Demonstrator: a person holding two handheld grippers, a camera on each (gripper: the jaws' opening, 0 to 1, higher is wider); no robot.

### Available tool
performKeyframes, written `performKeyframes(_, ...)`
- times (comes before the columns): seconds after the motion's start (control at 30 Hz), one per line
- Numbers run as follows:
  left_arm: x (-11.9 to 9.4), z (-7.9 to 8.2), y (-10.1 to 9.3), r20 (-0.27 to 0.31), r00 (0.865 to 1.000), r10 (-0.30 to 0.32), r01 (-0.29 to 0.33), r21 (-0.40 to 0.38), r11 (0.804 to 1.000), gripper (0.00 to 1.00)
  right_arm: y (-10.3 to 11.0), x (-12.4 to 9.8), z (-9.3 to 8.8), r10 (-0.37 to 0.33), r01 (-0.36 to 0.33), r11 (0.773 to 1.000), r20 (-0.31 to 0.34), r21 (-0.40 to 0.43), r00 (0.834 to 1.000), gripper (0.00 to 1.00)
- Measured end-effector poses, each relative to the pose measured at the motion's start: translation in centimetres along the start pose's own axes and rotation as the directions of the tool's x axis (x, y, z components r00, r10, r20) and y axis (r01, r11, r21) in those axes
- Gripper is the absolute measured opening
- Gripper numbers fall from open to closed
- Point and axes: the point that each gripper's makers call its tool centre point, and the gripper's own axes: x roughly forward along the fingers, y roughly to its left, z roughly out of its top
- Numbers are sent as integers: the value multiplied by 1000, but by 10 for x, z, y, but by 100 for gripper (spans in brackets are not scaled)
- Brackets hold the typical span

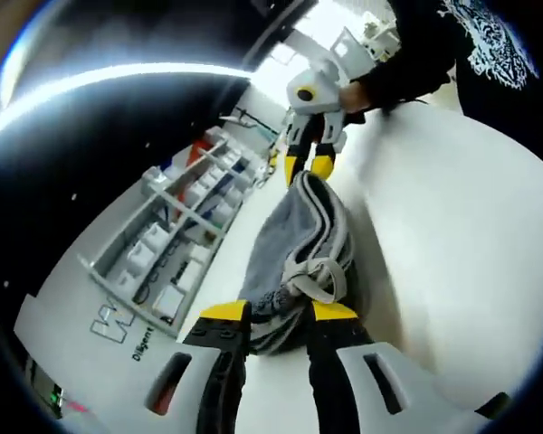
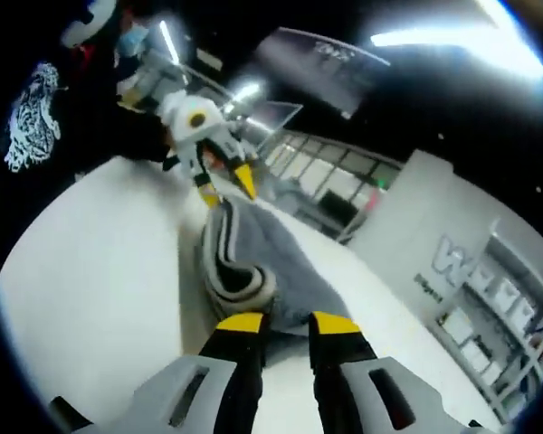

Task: Open the folded towel by lifting each exposed corner and separating the folded layers until the towel lies flat within the target outline without major curled edges

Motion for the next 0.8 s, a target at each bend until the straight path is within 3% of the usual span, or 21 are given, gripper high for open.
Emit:
performKeyframes(0.3, -2, -1, -1, -10, 1000, -23, 22, -21, 1000, 25, 19, 5, -4, 54, -59, 990, -45, -125, 998, 23)
performKeyframes(0.53, 0, 2, -3, -7, 999, -44, 44, -17, 999, 25, 24, 13, 1, 67, -85, 960, -75, -265, 995, 30)
performKeyframes(0.67, 1, 4, -4, -3, 999, -52, 52, -14, 999, 25, 22, 18, 10, 74, -88, 949, -56, -303, 996, 25)
performKeyframes(0.8, 2, 4, -5, -2, 998, -57, 57, -14, 998, 25, 29, 23, 8, 114, -136, 932, -86, -335, 990, 21)
